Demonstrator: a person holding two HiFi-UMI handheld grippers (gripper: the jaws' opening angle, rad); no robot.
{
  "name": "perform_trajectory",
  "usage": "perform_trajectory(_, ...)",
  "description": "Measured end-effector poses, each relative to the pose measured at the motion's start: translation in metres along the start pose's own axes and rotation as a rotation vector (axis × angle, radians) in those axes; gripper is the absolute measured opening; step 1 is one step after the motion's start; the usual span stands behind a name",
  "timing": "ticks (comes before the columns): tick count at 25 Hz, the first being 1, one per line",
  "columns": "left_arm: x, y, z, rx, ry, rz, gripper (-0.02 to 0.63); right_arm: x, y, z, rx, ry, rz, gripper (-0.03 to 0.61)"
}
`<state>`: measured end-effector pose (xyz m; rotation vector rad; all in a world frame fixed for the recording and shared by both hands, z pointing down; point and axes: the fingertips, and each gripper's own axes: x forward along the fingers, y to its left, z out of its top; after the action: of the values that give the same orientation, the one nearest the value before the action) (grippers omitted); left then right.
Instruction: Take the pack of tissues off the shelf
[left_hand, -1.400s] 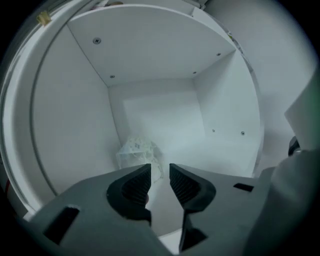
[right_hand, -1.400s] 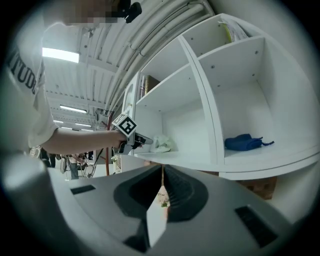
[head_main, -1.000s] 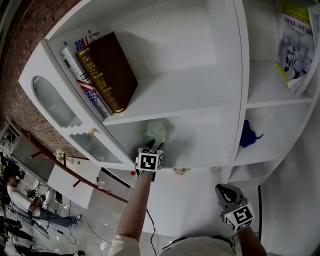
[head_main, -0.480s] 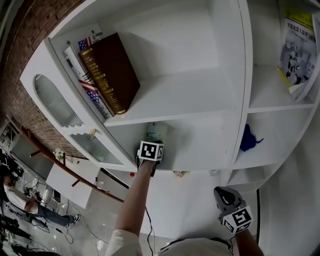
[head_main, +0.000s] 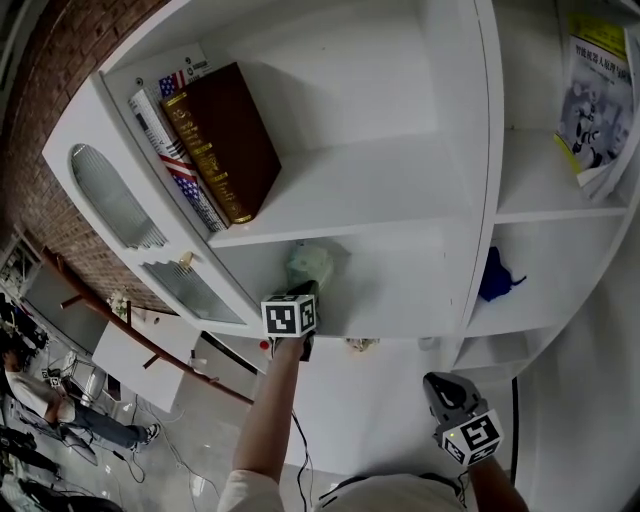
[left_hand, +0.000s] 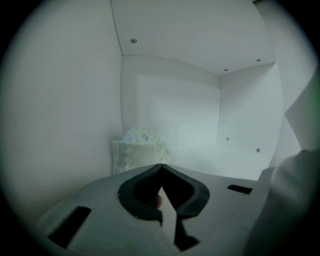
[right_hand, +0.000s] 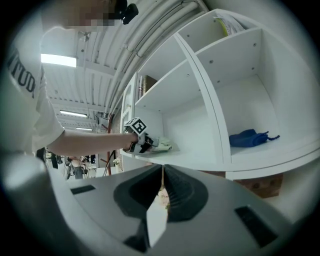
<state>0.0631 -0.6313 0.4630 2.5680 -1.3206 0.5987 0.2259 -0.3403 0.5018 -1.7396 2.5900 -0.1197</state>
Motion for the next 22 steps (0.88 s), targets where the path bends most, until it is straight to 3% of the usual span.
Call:
perform_trajectory(8, -0.037, -0.015, 0.011, 0.008, -0.15, -0.009, 0.023, -0.007, 0.004, -0.005, -0.002, 0.011, 0.022, 0.034)
perform_trajectory(22, -0.104, -0.045, 0.025, 0.104, -0.387, -0.016, 0.023, -0.023, 0.015, -0.016, -0.018, 0.046, 0.073, 0.034)
